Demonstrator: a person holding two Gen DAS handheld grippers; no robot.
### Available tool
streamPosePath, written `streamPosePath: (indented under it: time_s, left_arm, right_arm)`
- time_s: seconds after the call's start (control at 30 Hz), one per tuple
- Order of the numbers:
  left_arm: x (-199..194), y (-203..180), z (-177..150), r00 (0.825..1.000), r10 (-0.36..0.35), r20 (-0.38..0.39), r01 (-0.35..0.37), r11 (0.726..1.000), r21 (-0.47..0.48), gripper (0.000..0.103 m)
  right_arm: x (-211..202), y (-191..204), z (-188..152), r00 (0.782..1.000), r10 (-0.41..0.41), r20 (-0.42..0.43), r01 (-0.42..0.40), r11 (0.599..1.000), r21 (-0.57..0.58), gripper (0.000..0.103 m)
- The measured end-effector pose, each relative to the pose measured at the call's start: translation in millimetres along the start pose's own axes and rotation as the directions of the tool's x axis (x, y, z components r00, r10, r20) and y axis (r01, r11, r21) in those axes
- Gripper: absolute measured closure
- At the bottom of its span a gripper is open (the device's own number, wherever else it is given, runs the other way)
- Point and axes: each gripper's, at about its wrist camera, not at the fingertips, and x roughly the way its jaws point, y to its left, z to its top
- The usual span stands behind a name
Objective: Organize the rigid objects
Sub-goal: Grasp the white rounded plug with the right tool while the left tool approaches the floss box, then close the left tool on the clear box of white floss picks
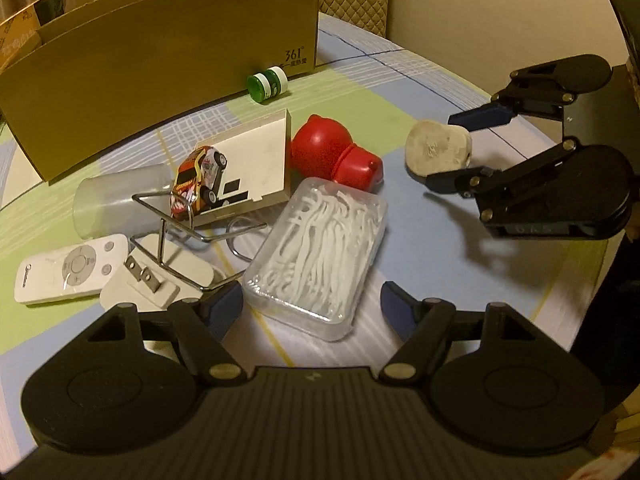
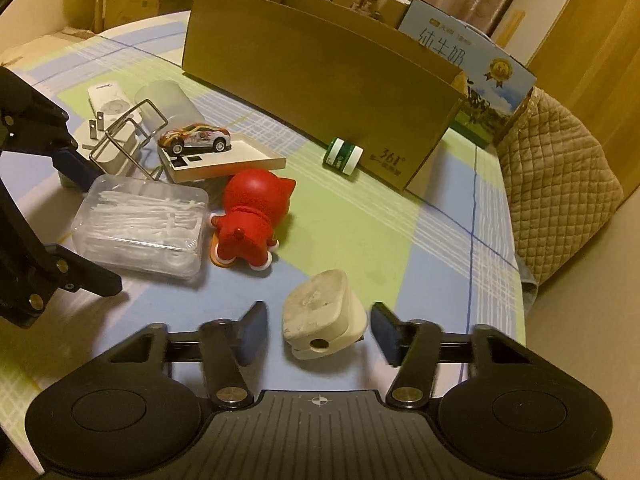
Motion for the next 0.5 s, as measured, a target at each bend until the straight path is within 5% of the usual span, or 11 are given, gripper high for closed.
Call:
streamPosePath:
  time_s: [0.2, 0.5]
  left_arm:
    - [0, -5, 1, 1.0, 0.023, -0.007, -0.023, 1.0, 0.022, 0.041]
    - [-4, -12, 2, 1.0, 0.021, -0.02, -0.02, 1.0, 0.005, 0.042]
  right_arm:
    - [-4, -5, -1, 1.0, 0.002, -0.002, -0.002, 0.999, 0.04, 0.06]
    - [-11, -6, -5, 1.0, -0.002, -0.013, 0.003, 0.996, 0.095, 0.06]
